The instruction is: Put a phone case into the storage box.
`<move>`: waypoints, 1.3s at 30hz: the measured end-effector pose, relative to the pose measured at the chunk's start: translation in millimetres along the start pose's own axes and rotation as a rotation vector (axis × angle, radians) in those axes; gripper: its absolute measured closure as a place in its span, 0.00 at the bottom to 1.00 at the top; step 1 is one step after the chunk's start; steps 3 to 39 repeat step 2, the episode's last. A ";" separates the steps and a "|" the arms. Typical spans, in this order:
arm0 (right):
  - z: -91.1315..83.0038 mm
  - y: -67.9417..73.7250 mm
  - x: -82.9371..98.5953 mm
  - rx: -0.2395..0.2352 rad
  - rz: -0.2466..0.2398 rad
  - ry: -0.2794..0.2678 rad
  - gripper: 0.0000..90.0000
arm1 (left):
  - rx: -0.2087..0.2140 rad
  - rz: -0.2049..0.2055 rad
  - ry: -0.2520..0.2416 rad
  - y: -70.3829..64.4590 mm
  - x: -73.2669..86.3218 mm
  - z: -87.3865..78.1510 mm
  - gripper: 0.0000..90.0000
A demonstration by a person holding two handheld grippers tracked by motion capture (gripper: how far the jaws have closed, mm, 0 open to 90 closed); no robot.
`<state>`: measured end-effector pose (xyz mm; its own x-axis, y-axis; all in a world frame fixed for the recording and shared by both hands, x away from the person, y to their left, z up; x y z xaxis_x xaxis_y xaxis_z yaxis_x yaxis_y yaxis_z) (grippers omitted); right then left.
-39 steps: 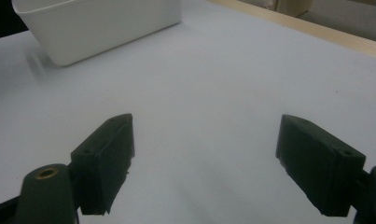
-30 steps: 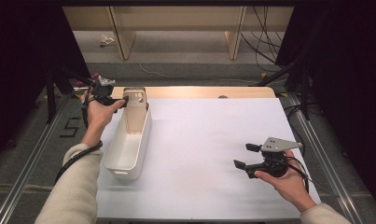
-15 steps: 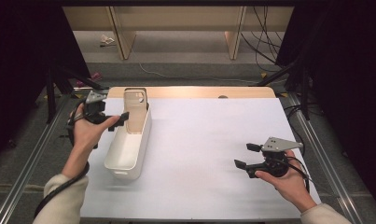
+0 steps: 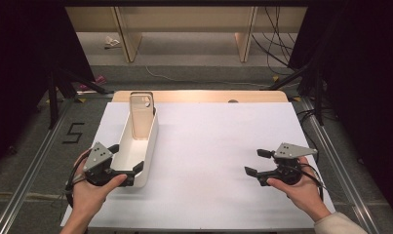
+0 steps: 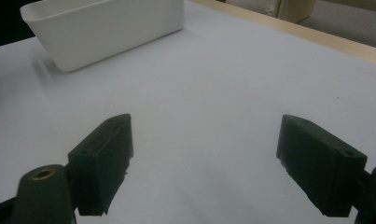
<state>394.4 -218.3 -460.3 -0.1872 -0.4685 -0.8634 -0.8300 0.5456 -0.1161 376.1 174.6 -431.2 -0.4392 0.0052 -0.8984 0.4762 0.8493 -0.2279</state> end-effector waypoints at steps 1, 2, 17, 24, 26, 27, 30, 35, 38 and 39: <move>0.3 0.3 -0.5 -0.001 -0.002 -0.002 0.21 | 0.001 0.010 -0.002 -2.2 0.7 0.0 0.00; 0.2 0.7 -1.1 -0.002 -0.005 -0.003 0.21 | -0.008 0.026 -0.004 -2.6 1.3 0.5 0.00; 0.2 0.7 -1.1 -0.002 -0.005 -0.003 0.21 | -0.008 0.026 -0.004 -2.6 1.3 0.5 0.00; 0.2 0.7 -1.1 -0.002 -0.005 -0.003 0.21 | -0.008 0.026 -0.004 -2.6 1.3 0.5 0.00; 0.2 0.7 -1.1 -0.002 -0.005 -0.003 0.21 | -0.008 0.026 -0.004 -2.6 1.3 0.5 0.00; 0.2 0.7 -1.1 -0.002 -0.005 -0.003 0.21 | -0.008 0.026 -0.004 -2.6 1.3 0.5 0.00; 0.2 0.7 -1.1 -0.002 -0.005 -0.003 0.21 | -0.008 0.026 -0.004 -2.6 1.3 0.5 0.00; 0.2 0.7 -1.1 -0.002 -0.005 -0.003 0.21 | -0.008 0.026 -0.004 -2.6 1.3 0.5 0.00; 0.2 0.7 -1.1 -0.002 -0.005 -0.003 0.21 | -0.008 0.026 -0.004 -2.6 1.3 0.5 0.00; 0.2 0.7 -1.1 -0.002 -0.005 -0.003 0.21 | -0.008 0.026 -0.004 -2.6 1.3 0.5 0.00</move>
Point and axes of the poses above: each handheld gripper's, and its own axes: z roughly forward along the jaws, x roughly out of its underside, y roughly to its left, the point moved 8 cm from there along z, roughly forward along the jaws, and after that the axes turned 12 degrees about -z, right-handed, at the moved point
